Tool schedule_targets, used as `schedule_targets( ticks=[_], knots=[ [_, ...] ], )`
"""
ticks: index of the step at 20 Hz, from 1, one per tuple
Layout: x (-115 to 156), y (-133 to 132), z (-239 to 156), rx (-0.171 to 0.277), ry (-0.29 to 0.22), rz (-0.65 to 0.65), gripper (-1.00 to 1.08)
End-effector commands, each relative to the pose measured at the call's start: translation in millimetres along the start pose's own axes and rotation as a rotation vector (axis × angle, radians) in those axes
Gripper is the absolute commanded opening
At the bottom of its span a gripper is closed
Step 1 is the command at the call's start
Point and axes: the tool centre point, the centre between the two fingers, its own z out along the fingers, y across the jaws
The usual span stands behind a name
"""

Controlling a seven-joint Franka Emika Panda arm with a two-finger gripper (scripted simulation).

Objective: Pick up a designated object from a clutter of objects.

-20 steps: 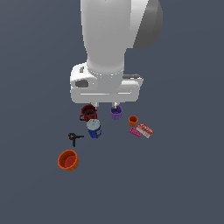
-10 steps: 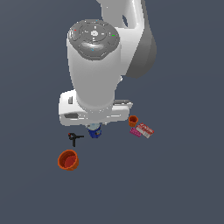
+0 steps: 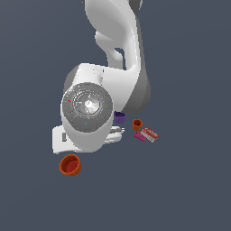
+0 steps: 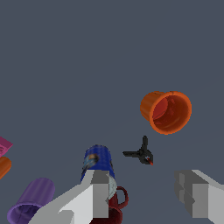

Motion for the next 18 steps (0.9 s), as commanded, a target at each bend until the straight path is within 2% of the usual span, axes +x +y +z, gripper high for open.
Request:
schedule_targets(
  ticks=[1, 11, 18],
  knots=[
    [8, 9, 14, -0.015, -0.031, -0.023, 0.28],
    [33, 37, 75, -0.072, -0.156, -0.114, 0.28],
    [41, 47, 106, -0.099, -0.219, -0.16, 0.28]
  ],
)
